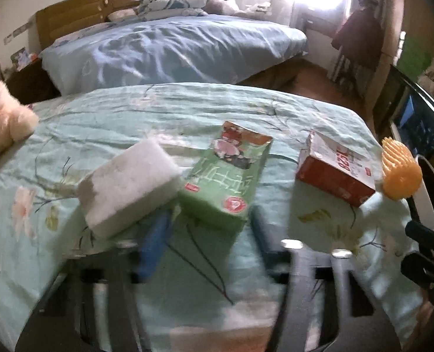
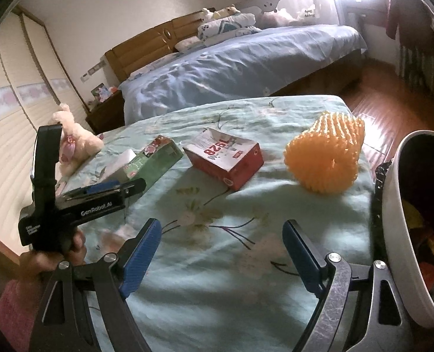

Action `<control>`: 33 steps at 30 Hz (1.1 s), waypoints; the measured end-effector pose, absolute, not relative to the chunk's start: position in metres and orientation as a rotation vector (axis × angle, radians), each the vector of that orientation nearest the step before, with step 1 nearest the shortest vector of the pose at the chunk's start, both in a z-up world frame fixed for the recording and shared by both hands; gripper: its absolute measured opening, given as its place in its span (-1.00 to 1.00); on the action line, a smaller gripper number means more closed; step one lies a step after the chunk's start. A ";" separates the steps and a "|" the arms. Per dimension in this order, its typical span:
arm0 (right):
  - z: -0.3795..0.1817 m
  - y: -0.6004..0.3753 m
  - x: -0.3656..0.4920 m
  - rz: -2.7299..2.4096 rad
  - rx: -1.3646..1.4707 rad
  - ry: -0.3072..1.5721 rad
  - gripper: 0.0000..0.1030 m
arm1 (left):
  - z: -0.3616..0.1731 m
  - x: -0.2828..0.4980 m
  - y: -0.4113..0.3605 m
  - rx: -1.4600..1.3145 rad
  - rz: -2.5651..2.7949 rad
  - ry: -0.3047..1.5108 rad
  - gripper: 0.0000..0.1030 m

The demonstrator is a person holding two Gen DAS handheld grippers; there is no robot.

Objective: Collect trash
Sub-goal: 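Grasp the white tissue pack with the left tool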

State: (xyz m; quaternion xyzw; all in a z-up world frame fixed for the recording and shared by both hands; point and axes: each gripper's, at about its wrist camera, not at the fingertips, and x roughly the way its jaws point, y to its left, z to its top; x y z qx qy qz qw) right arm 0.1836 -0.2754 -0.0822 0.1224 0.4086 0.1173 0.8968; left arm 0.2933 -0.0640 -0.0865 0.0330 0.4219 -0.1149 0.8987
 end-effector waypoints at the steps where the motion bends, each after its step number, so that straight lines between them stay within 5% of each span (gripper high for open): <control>1: -0.083 -0.275 0.185 0.242 0.254 0.848 0.67 | -0.087 0.294 -0.065 0.075 -0.247 0.875 -0.56; 6: -0.085 -0.270 0.189 0.250 0.251 0.855 0.61 | -0.082 0.280 -0.063 0.084 -0.254 0.846 -0.72; 8: -0.084 -0.267 0.191 0.257 0.249 0.853 0.60 | -0.082 0.270 -0.056 0.073 -0.263 0.854 -0.99; 19: -0.090 -0.243 0.202 0.291 0.242 0.866 0.55 | -0.074 0.221 -0.013 0.004 -0.238 0.843 -0.98; 22: -0.090 -0.232 0.205 0.308 0.242 0.867 0.55 | -0.071 0.230 -0.002 0.010 -0.194 0.834 -0.49; 23: -0.089 -0.228 0.206 0.313 0.242 0.866 0.55 | -0.072 0.237 0.002 0.007 -0.174 0.841 0.06; 24: -0.089 -0.223 0.208 0.318 0.240 0.866 0.55 | -0.072 0.242 0.005 0.004 -0.169 0.837 0.23; 31: -0.089 -0.205 0.212 0.325 0.233 0.869 0.55 | -0.080 0.282 0.005 0.070 -0.174 0.831 0.20; 33: -0.090 -0.204 0.212 0.320 0.233 0.875 0.55 | -0.084 0.293 0.006 0.062 -0.192 0.849 -0.10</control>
